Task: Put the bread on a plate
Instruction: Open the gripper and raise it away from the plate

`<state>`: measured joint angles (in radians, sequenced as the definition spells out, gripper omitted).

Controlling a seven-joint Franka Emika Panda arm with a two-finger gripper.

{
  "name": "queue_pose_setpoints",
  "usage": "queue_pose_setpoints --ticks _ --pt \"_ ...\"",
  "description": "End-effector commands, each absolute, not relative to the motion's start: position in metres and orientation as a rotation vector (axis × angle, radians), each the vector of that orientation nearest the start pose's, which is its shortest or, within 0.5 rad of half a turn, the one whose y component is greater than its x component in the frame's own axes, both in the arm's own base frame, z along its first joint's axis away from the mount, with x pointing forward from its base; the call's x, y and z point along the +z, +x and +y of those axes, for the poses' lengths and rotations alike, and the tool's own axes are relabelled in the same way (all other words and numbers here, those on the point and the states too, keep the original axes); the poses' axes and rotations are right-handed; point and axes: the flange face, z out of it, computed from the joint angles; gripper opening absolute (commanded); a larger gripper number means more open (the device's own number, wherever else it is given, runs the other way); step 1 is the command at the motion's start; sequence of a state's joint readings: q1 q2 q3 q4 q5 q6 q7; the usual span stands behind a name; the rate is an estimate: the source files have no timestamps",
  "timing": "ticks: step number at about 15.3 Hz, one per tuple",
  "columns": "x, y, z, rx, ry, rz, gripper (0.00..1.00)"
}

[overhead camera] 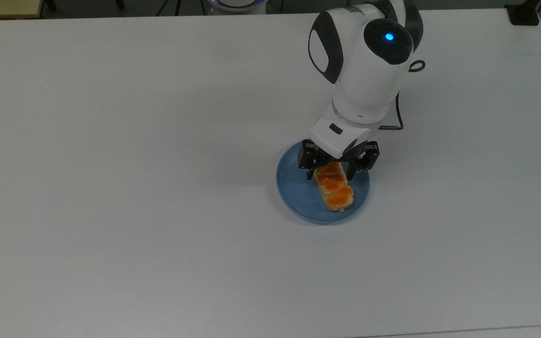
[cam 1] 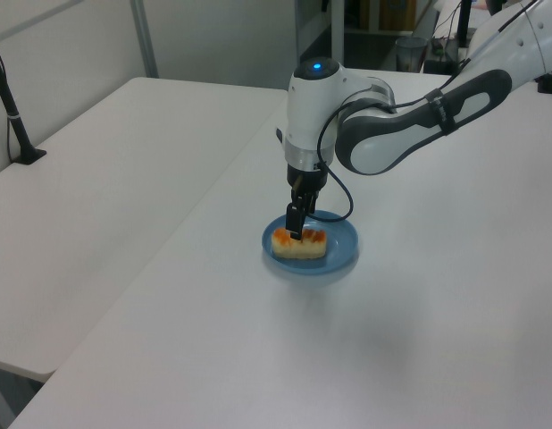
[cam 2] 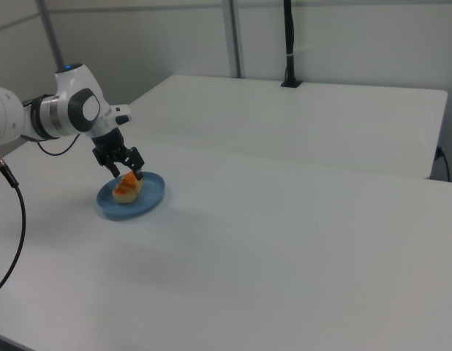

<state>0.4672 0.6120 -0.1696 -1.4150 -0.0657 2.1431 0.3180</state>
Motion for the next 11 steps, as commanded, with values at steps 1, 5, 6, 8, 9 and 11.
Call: queue_pose_setpoints --ticks 1,5,6,8,9,11 --pt "0.409 0.685 0.224 -0.285 -3.237 -0.016 1.00" --pt "0.508 0.654 0.160 -0.155 -3.241 0.134 1.00" --pt "0.525 0.647 0.140 -0.112 -3.245 0.153 1.00" --pt "0.554 0.633 0.094 -0.056 -3.240 0.145 1.00" --pt "0.560 0.625 0.073 -0.018 -3.237 0.135 1.00" --pt "0.571 0.611 0.034 0.012 -3.220 0.148 1.00"
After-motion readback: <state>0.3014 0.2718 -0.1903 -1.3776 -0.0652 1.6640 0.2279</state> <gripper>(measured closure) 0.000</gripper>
